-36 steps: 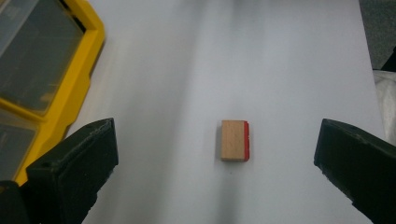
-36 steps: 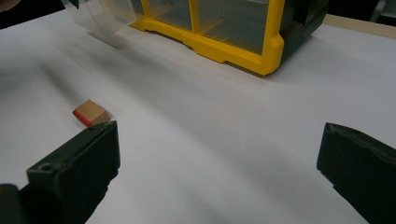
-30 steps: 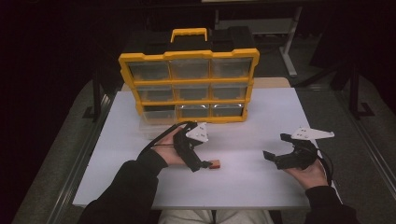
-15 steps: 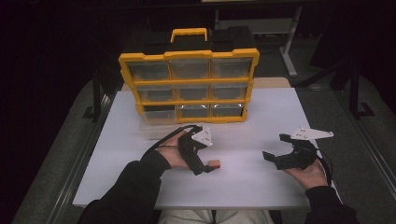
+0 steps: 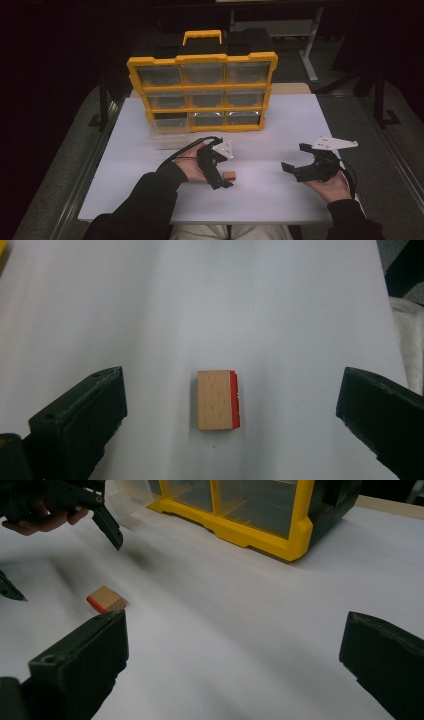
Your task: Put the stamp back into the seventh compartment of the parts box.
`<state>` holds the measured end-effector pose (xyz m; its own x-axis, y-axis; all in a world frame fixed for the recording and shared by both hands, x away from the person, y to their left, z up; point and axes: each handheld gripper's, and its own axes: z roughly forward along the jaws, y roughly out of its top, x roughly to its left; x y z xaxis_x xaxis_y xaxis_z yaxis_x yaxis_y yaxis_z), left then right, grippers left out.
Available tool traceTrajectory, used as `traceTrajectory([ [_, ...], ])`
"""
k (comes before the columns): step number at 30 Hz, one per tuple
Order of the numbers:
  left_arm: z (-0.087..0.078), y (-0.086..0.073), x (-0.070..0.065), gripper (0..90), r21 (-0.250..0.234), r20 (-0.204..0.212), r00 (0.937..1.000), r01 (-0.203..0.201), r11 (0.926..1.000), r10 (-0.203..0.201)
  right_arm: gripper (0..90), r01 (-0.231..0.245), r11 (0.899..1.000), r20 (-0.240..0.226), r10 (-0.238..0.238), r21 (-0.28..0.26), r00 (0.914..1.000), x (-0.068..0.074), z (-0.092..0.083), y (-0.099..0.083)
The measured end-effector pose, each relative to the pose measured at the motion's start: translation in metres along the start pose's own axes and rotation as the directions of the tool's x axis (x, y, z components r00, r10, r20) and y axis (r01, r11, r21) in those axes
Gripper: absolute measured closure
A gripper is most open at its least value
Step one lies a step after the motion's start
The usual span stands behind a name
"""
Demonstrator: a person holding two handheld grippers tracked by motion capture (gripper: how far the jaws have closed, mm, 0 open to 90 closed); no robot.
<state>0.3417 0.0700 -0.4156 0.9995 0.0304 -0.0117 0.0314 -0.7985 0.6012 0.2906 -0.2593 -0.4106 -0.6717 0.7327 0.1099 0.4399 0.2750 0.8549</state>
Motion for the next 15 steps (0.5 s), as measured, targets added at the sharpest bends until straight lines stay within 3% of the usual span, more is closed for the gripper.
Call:
traceTrajectory([
  [5,0.004,-0.003,0.004,0.8,0.018,0.013,0.9999,0.003,0.9998,-0.003,0.0,-0.001,1.000,-0.001,0.001,-0.002,1.0000,0.000,-0.001,0.000],
  [15,0.011,-0.001,0.005,14.4,0.050,0.044,0.9989,-0.015,0.9986,0.013,0.0,0.001,1.000,0.000,-0.001,0.001,1.0000,0.000,0.000,0.000],
])
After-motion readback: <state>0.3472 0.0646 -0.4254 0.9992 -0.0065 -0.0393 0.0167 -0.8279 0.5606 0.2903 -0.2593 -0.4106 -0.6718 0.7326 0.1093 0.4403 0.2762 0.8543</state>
